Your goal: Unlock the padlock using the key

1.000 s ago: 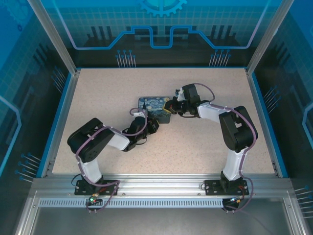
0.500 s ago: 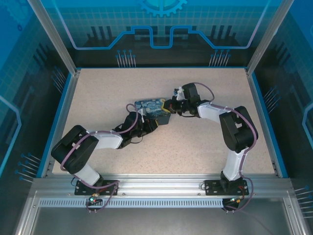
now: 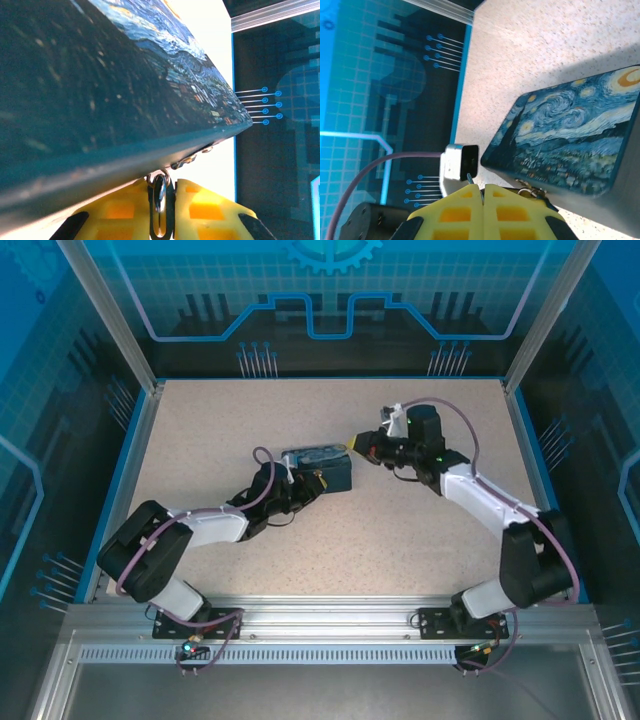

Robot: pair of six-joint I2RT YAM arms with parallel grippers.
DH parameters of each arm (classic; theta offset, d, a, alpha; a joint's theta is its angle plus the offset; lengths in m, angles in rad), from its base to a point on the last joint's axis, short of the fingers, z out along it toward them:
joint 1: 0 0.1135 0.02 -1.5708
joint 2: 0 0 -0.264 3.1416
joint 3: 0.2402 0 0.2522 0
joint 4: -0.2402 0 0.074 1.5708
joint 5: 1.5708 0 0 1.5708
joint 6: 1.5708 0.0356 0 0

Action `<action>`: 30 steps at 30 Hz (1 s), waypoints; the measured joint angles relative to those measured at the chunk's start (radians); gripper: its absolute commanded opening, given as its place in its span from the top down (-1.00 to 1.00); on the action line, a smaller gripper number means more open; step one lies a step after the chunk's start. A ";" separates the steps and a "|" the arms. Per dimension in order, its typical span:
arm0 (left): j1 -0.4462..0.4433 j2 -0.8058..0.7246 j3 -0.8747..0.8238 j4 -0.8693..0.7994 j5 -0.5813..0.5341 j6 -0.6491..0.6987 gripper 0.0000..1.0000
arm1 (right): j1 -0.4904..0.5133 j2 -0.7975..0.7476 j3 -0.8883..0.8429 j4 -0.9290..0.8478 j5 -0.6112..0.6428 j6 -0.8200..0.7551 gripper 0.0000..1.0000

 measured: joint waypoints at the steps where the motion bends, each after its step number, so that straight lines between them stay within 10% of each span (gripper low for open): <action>1: 0.001 0.000 0.000 0.003 0.003 -0.009 1.00 | 0.000 -0.029 -0.032 0.005 0.000 0.003 1.00; 30: 0.024 0.009 0.018 0.186 0.092 -0.239 1.00 | 0.121 -0.039 -0.417 0.459 0.099 0.341 1.00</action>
